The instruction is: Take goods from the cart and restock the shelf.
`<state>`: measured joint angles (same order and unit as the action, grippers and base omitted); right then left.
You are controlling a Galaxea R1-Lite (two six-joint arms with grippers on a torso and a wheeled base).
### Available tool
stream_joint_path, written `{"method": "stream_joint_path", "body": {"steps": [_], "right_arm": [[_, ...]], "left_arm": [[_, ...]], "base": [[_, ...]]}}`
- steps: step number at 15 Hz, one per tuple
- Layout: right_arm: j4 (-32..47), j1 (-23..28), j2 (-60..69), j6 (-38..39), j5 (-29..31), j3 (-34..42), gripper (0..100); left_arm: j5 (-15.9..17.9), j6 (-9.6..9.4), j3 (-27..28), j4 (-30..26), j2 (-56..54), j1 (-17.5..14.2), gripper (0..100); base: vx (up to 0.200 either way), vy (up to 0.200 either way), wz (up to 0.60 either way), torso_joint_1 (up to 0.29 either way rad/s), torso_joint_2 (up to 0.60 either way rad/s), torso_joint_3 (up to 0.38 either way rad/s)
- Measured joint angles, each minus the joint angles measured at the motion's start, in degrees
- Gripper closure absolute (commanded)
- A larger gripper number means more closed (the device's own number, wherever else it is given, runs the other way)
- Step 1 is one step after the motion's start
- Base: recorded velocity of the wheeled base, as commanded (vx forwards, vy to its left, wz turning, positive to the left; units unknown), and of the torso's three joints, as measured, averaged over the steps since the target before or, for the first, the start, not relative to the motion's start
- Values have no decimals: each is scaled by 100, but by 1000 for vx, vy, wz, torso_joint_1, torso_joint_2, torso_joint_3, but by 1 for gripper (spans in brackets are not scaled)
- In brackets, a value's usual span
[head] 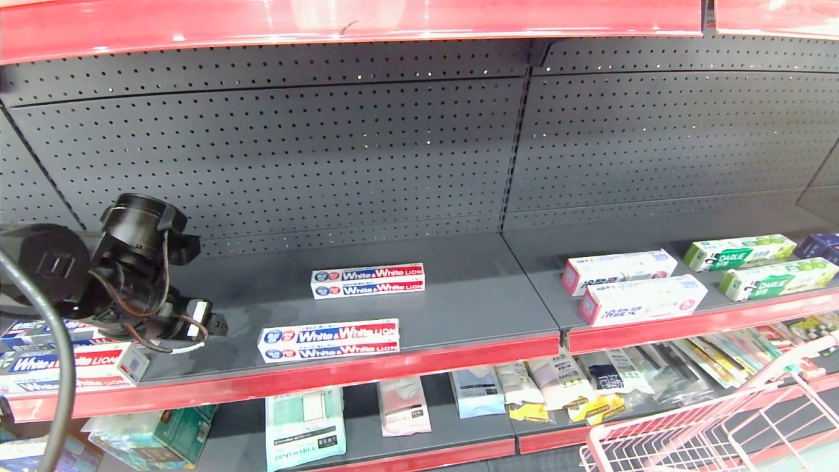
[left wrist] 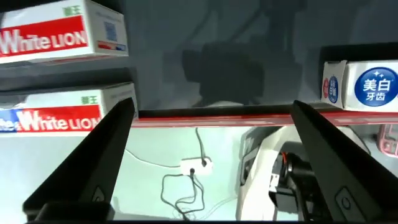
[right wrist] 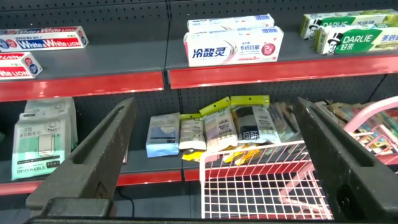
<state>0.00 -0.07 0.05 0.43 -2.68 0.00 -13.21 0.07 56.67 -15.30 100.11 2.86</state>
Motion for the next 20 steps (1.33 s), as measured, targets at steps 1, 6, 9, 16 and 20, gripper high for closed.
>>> {"method": "stream_joint_path", "body": {"steps": [1,6,9,16,20], "right_arm": [[0,0,0,1,0,0,0],[0,2,0,1,-2,0,0],[0,0,0,1,-2,0,0],[0,0,0,0,-2,0,0],[0,-2,0,1,-2,0,0]], "left_arm": [[63,-5,7,6,77,0,0],[184,0,18,88,364,11,0],[195,6,51,226,529,18,0],[317,20,219,406,868,124,0],[317,37,230,638,990,226,0]], "base": [[0,0,0,0,0,0],[0,0,0,0,0,0],[0,0,0,0,0,0],[0,0,0,0,0,0],[0,0,0,0,0,0]]}}
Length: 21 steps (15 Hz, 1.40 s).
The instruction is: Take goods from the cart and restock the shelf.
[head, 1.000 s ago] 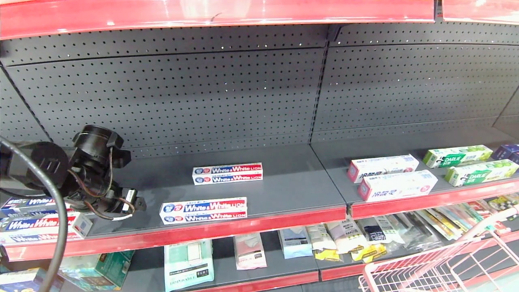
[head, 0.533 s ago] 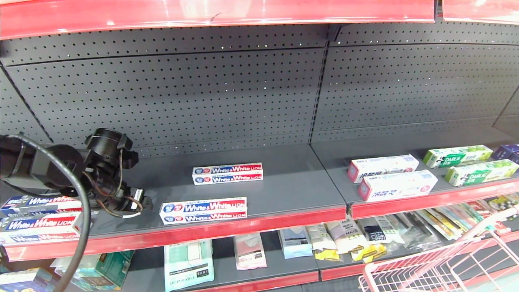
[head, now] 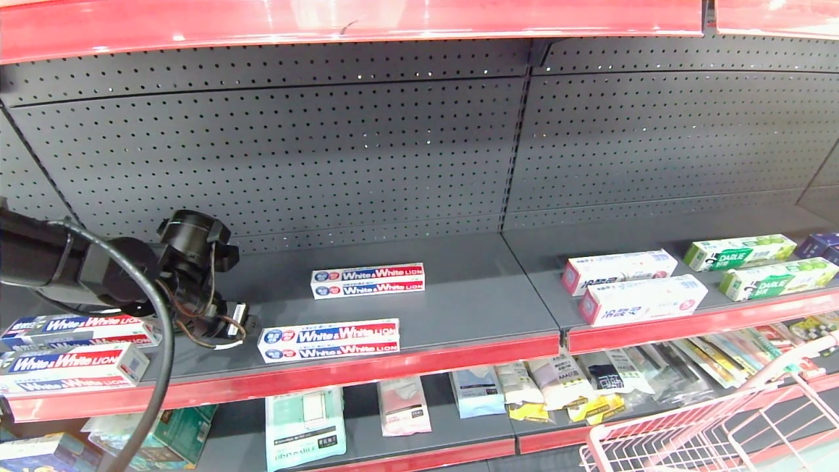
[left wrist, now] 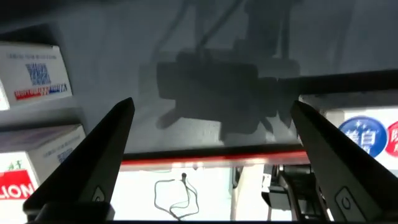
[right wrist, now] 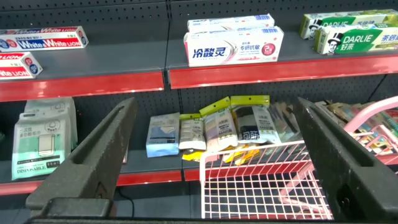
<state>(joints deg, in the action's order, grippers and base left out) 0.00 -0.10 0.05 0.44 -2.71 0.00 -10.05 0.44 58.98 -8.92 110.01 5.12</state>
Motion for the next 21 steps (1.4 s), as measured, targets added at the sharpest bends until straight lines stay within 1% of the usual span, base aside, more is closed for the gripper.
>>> {"method": "stream_joint_path", "body": {"steps": [4,6,14,18,21], "right_arm": [[0,2,0,0,0,0,0],[0,2,0,0,2,0,0],[0,2,0,0,0,0,0],[0,2,0,0,0,0,0],[0,2,0,0,2,0,0]], "left_arm": [[4,7,0,72,110,110,0],[4,46,11,78,149,133,0],[6,45,78,78,206,149,0],[101,49,78,77,208,149,0],[123,89,89,72,208,179,0]], "base": [[0,0,0,0,0,0],[0,0,0,0,0,0],[0,0,0,0,0,0],[0,0,0,0,0,0],[0,0,0,0,0,0]]}}
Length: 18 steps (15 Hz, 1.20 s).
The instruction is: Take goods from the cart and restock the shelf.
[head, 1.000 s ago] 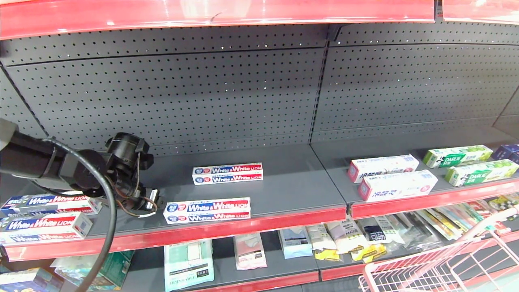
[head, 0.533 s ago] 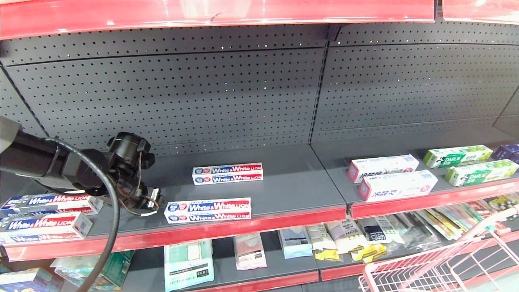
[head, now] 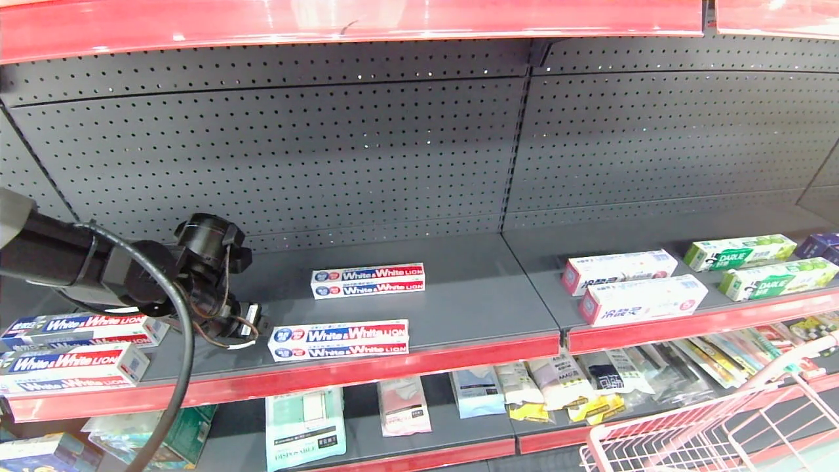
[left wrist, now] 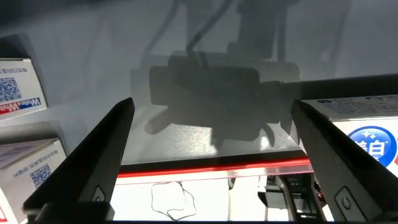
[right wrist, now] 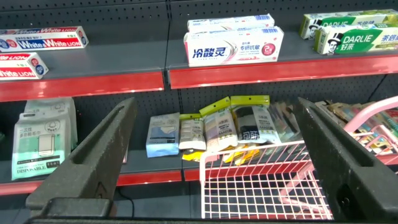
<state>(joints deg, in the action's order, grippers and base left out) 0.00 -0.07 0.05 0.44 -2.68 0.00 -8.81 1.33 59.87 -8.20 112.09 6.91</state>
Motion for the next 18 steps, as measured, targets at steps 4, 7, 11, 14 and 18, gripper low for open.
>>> {"method": "stream_joint_path", "body": {"steps": [4,7,11,14,18], "right_arm": [[0,2,0,0,-2,0,0],[0,2,0,0,0,0,0],[0,0,0,-1,-2,0,0],[0,0,0,2,-2,0,0],[0,0,0,0,-2,0,0]], "left_arm": [[233,223,22,-11,9,57,0],[263,255,24,-24,9,69,0],[422,345,27,5,6,83,0],[474,404,33,11,6,91,0],[494,408,66,24,6,89,0]], "base": [[0,0,0,0,0,0],[0,0,0,0,0,0],[0,0,0,0,0,0],[0,0,0,0,0,0],[0,0,0,0,0,0]]}}
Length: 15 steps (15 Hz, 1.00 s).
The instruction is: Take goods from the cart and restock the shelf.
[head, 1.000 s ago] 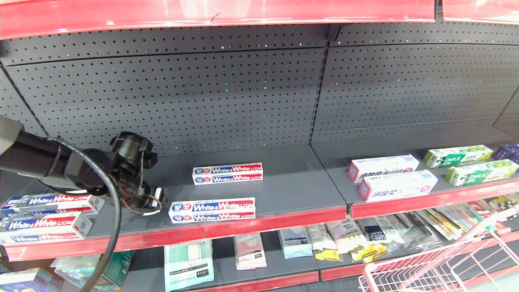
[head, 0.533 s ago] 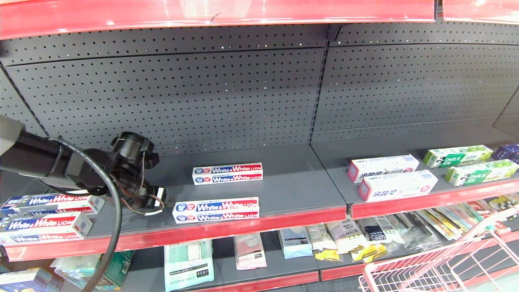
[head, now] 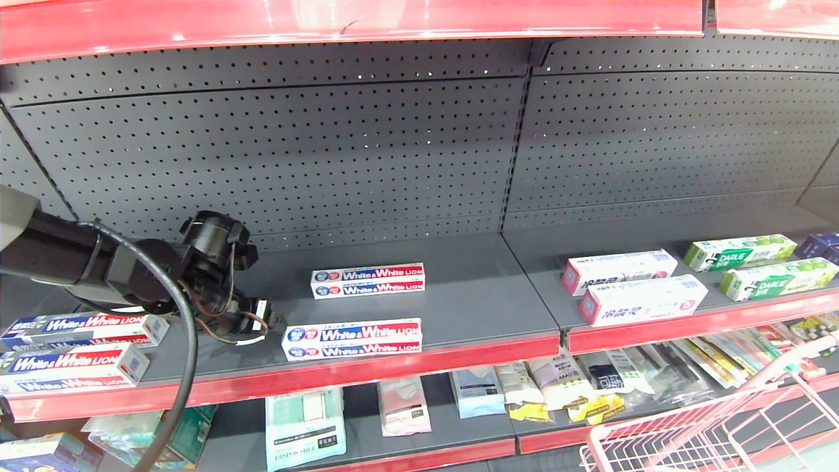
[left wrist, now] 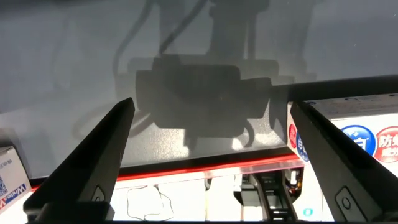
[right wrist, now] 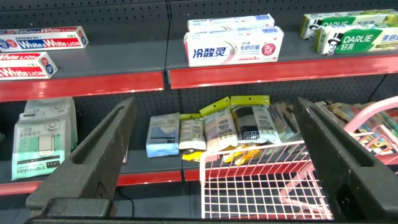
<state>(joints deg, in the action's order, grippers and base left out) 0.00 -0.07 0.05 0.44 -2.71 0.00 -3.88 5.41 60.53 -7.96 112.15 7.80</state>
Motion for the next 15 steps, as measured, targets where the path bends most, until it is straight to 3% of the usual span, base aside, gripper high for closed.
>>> {"method": "stream_joint_path", "body": {"steps": [8,15], "right_arm": [[0,0,0,0,0,0,0],[0,0,0,0,0,0,0]], "left_arm": [[35,-44,-2,-38,-2,11,0],[167,137,27,-13,24,68,0]], "base": [[0,0,0,0,0,0],[0,0,0,0,0,0]]}}
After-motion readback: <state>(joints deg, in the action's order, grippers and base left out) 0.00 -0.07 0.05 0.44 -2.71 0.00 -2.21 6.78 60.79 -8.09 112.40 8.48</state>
